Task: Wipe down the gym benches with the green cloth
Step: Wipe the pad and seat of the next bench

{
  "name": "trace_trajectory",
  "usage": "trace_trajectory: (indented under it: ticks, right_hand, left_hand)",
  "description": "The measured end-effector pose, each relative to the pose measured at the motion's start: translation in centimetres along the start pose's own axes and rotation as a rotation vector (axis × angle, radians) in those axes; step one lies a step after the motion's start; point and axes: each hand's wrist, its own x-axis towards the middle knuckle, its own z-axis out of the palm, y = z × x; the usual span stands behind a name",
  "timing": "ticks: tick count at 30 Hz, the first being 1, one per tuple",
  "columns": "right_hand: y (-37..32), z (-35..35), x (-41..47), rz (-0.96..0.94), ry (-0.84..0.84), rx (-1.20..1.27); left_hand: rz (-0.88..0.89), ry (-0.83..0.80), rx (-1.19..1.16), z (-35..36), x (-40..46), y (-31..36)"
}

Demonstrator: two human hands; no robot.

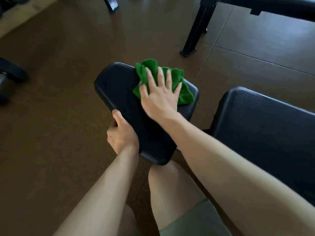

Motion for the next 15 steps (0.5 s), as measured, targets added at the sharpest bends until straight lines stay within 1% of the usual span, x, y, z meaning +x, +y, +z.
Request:
trace_trajectory:
  ticks: [2,4,7,10,12,15]
  right_hand:
    - [-0.2,0.8,-1.9,-0.125,-0.021,-0.029]
    - [0.3,0.8,-1.6,-0.179,-0.03,-0.059]
    - [0.1,-0.2,2.9,-0.18,-0.043,-0.078]
    - [-1.4,-1.1,6.9,-0.101,-0.075,-0.091]
    - [-1.8,-0.8,6.4,-0.084,-0.057,-0.093]
    - [-1.2,0.3,1.2,-0.145,-0.047,-0.086]
  left_hand:
    - [-0.013,0.004,0.001,0.0,-0.2,0.1]
    - [-0.035,-0.001,0.006,-0.1,-0.4,0.1]
    - [-0.06,-0.027,0.002,-0.2,-0.6,0.3]
    - [-0.039,-0.048,-0.002,-0.2,-0.5,0.2]
    - [-0.047,-0.054,-0.005,-0.2,-0.6,0.3]
    - [-0.085,-0.042,-0.01,-0.3,-0.7,0.5]
